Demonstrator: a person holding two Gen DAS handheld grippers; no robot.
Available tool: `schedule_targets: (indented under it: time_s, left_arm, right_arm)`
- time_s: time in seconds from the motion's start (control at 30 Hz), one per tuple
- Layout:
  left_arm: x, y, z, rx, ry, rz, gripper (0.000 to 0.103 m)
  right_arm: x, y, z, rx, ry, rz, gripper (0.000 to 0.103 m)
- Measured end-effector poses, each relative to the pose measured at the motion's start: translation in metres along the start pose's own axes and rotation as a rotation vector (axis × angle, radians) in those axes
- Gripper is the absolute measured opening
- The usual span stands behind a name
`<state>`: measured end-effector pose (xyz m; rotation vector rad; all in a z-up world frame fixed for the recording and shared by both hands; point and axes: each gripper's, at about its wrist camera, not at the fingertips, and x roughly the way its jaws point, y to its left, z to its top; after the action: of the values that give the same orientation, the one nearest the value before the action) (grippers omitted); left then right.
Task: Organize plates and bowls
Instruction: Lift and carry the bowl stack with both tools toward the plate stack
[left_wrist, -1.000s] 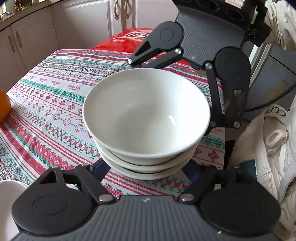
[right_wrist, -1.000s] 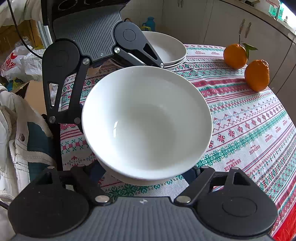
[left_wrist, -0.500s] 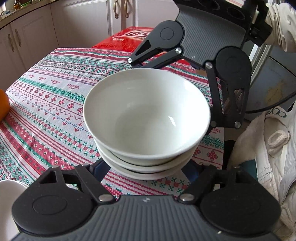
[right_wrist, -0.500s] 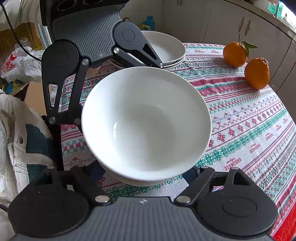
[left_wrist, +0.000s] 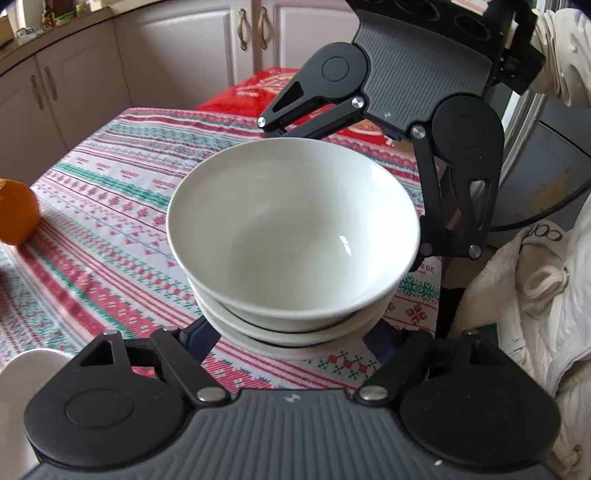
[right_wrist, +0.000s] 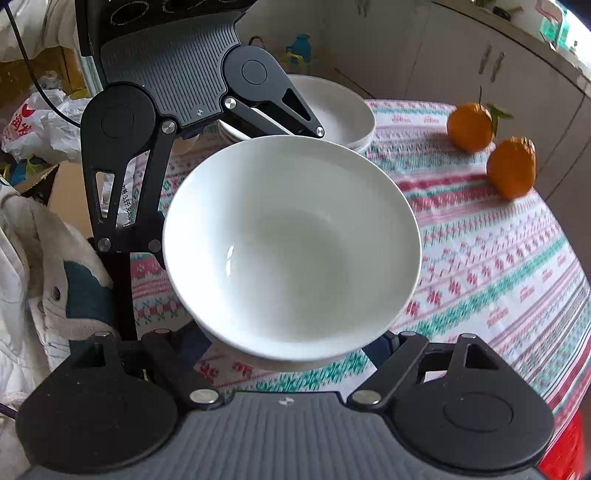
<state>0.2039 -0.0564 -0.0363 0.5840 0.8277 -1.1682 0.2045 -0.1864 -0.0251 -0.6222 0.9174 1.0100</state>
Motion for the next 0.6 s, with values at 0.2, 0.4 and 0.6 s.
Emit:
schedule_targets:
  time_s: [0.2,0.4,0.6]
  left_arm:
    - [-0.042,0.011,-0.006,-0.027,-0.026,0.088,0.082]
    - [-0.081,0.033,-0.026,-0.069,-0.041,0.207,0.082]
    - [-0.096,0.064,-0.065,-0.157,-0.042,0.263,0.082]
  right_arm:
    - [-0.01,-0.002,0.04,-0.084,-0.037,0.001,0.088]
    - [0.002,-0.008,0.097,-0.204,-0.078,0.001,0.088]
    - [0.04,-0.018,0.143,-0.285,-0.069,0.051,0.088]
